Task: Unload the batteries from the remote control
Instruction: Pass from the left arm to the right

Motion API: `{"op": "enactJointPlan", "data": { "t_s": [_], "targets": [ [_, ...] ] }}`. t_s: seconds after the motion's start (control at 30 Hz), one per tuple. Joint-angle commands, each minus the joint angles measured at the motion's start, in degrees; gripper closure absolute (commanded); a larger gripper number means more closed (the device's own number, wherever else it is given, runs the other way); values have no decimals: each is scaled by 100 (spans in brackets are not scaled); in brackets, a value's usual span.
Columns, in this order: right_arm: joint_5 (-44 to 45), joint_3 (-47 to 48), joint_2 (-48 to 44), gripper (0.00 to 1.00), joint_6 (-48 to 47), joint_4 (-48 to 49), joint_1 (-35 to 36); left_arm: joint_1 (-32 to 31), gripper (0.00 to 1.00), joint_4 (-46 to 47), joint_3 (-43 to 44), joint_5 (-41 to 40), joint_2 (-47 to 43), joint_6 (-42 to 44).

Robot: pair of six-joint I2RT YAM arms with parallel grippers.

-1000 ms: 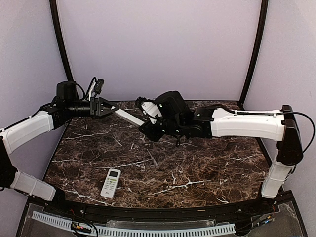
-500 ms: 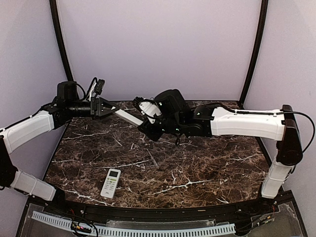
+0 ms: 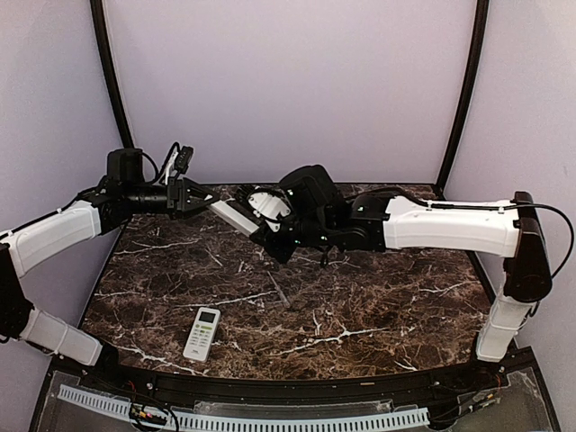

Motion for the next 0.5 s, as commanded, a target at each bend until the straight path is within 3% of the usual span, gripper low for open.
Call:
{"op": "enactJointPlan", "data": {
  "t_s": [0.0, 0.1, 0.17, 0.27, 0.37, 0.47],
  "targets": [
    [-49, 63, -40, 94, 254, 309, -87, 4, 67, -19, 88, 138, -77, 126],
    [-175, -20, -146, 99, 378, 394, -97, 4, 37, -9, 48, -1, -170, 223],
    [-296, -60, -214, 100, 512, 411, -136, 4, 22, -35, 47, -138, -271, 344],
    [-633, -216, -406, 100, 779, 492, -268, 4, 11, -238, 58, -538, -603, 665],
    [-1545, -408, -627, 100, 1136, 554, -558, 4, 7, -390, 3, -964, -941, 1027],
    [-2487, -484, -801, 100, 1497, 577, -848, 4, 5, -150, -103, -798, -1144, 1130]
  ]
}}
